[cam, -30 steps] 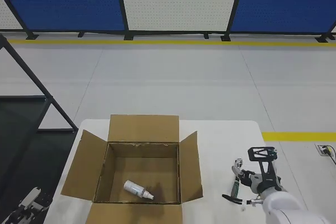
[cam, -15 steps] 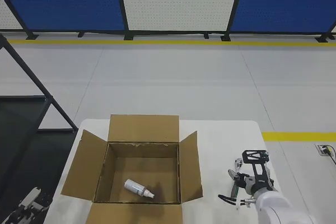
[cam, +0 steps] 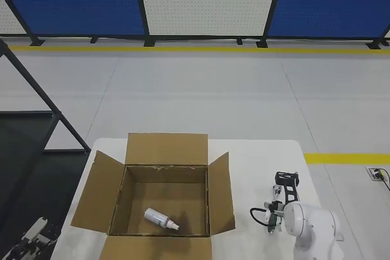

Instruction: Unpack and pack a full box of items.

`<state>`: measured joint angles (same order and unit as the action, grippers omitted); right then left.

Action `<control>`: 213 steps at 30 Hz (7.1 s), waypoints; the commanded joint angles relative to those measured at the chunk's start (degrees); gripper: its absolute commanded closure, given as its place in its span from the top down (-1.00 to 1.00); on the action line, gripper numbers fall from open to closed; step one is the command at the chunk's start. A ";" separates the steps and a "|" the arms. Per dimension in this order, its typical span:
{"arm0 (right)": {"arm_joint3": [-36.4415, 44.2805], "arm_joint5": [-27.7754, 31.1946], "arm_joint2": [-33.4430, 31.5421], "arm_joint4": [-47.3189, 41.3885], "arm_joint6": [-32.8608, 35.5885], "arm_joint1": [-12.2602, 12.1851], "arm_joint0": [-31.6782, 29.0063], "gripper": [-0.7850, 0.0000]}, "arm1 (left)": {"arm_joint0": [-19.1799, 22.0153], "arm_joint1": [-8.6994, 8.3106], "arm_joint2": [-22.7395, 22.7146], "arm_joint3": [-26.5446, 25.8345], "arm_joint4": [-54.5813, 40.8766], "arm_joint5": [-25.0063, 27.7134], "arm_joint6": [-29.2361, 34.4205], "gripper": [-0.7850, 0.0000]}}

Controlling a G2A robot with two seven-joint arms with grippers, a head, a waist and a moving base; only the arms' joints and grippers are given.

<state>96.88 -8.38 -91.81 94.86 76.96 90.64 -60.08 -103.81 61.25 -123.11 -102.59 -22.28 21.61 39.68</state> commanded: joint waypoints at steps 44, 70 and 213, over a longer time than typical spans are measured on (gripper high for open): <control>-6.59 -0.45 -2.73 -8.66 -5.58 -2.16 4.89 -1.00 | 0.00 0.00 0.00 0.00 0.00 0.00 0.00 1.00; 29.31 14.34 18.19 -9.39 -2.59 -2.58 0.00 -1.00 | 0.00 0.00 0.00 0.00 0.00 0.00 0.00 1.00; 26.63 13.03 15.89 -25.97 -12.97 3.14 6.47 1.00 | 2.88 -1.22 -3.25 -4.56 -18.22 -11.07 17.46 1.00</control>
<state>123.58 3.55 -76.25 66.03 64.05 93.76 -53.69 -101.06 60.11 -126.11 -106.99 -40.33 12.03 57.25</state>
